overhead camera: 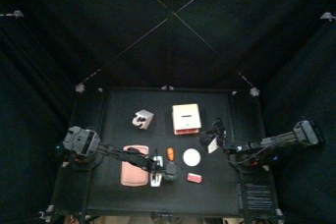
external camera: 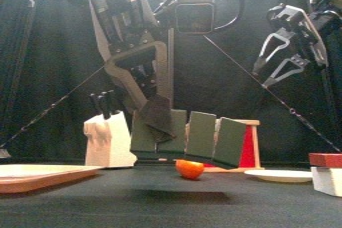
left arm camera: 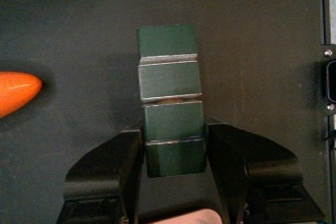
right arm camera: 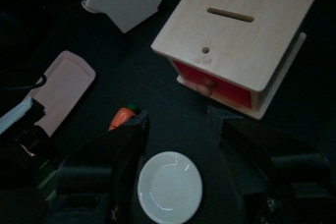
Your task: Put sushi roll on plate
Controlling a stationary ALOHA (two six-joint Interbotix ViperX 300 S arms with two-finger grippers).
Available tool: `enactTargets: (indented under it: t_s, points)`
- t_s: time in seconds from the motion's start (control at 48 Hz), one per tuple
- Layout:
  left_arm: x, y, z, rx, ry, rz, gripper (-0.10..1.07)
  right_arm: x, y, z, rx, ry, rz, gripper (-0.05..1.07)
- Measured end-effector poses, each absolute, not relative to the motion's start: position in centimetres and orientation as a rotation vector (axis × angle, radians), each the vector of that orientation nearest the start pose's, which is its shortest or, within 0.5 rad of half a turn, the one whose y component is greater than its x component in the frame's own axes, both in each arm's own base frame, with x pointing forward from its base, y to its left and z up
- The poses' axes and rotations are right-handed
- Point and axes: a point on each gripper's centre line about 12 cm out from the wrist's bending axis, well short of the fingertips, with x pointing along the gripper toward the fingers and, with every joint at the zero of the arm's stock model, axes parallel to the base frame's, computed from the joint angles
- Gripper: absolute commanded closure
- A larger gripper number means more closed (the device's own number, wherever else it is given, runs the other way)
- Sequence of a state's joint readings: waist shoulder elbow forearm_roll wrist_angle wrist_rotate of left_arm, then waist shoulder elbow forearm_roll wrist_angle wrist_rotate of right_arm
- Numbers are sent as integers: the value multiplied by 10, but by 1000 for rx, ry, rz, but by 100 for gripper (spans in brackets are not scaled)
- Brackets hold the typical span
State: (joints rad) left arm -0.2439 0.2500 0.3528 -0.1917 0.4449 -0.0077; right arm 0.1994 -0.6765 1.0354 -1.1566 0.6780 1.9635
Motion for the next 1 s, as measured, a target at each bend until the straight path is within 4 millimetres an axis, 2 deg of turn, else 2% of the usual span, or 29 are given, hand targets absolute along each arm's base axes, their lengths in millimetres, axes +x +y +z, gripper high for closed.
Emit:
enactTargets:
  t_s: [0.208,0.438,1.0]
  points:
    - [421,-117,132,-74,1079,-206,46,224,-23,231,601,398,-635,17]
    - [418,-116,142,-75,1076,-211,46,224,-23,231,600,398,-636,17]
    - [382,-108,157,-70,1153,-215,46,224,-24,234,584,387,-632,17]
